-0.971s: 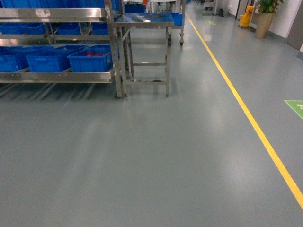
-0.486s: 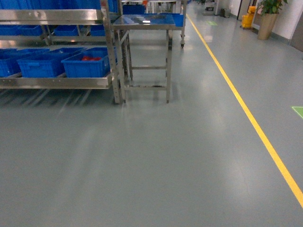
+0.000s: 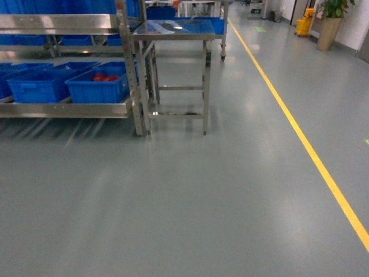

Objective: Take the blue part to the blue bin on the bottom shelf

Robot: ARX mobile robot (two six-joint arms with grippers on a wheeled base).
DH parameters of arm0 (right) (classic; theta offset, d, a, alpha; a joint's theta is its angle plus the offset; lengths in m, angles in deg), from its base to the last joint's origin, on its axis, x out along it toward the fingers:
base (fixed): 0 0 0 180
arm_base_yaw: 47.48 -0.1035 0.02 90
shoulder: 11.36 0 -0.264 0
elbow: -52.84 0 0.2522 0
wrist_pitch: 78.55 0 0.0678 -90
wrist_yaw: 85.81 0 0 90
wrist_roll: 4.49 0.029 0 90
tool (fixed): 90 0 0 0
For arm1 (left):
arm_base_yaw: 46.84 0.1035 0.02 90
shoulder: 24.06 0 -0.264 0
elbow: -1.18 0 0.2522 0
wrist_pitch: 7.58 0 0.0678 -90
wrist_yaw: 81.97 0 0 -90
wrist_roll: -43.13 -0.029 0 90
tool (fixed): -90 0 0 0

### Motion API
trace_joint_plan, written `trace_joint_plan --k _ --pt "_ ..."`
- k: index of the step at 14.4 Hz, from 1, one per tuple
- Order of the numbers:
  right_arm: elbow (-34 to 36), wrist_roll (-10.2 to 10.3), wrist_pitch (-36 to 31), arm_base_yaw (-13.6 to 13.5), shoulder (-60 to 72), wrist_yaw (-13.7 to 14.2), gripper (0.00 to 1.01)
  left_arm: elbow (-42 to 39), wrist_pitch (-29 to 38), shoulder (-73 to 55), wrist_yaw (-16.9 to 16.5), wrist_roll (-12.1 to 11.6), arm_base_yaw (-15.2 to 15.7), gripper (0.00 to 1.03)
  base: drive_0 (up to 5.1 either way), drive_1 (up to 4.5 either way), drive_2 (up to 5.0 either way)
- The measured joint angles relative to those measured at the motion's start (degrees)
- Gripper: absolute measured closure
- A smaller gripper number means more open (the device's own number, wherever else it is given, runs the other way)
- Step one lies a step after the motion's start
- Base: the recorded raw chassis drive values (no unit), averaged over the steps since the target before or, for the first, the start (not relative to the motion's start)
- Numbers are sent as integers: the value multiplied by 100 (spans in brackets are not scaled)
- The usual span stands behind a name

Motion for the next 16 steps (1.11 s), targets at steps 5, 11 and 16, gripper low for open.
trace_joint_plan --k 5,11,16 --pt "0 0 -13 0 0 0 3 -4 -4 0 4 0 0 60 3 415 -409" --pt "0 0 4 0 0 0 3 -4 -20 -2 7 0 0 60 -6 407 -418" --pt "0 0 -2 0 0 0 3 -4 -28 -11 0 0 0 60 -4 408 -416"
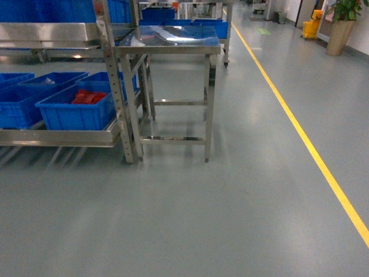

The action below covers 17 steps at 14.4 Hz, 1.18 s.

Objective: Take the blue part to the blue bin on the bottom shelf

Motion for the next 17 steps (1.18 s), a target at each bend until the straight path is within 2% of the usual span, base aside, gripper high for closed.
trace_joint_plan --k 17 --pt "0 0 2 0 0 0 3 0 2 11 9 2 0 60 0 412 -412"
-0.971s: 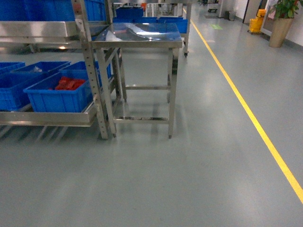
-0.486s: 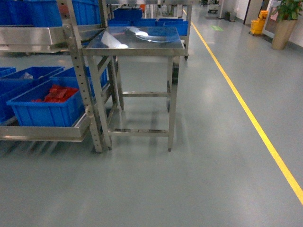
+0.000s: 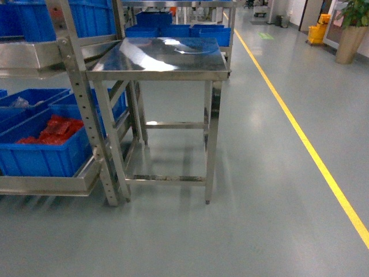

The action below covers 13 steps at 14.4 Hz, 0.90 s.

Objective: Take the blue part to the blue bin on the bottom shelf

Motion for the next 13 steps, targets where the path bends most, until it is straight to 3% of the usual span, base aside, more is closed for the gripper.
trace_joint_plan --k 13 --pt "0 0 -9 0 0 0 3 0 4 -11 -15 -2 0 60 5 417 -407"
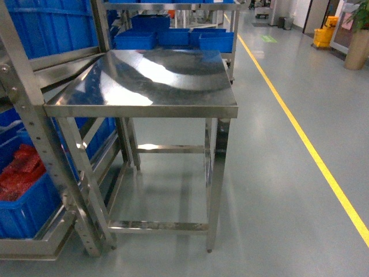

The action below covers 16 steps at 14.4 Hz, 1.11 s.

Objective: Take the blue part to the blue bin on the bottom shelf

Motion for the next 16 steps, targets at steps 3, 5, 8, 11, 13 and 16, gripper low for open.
trace_joint_plan --k 3,5,8,11,13,16 --pt "0 0 4 0 0 0 3 0 9 11 2 2 0 60 5 417 -407" --pt "0 0 13 0 0 0 3 0 -15 -9 0 2 0 60 5 417 -407" --pt "0 0 7 0 0 0 3 0 -2 -7 0 2 0 60 5 417 -407" --pt "0 0 4 0 0 2 3 0 0 2 -17 0 0 60 5 417 -407" --pt "0 0 7 0 0 2 3 0 2 2 -17 0 0 60 5 417 -407" --pt "-2 0 -4 0 -2 2 3 0 -2 0 -4 0 0 60 5 417 -407"
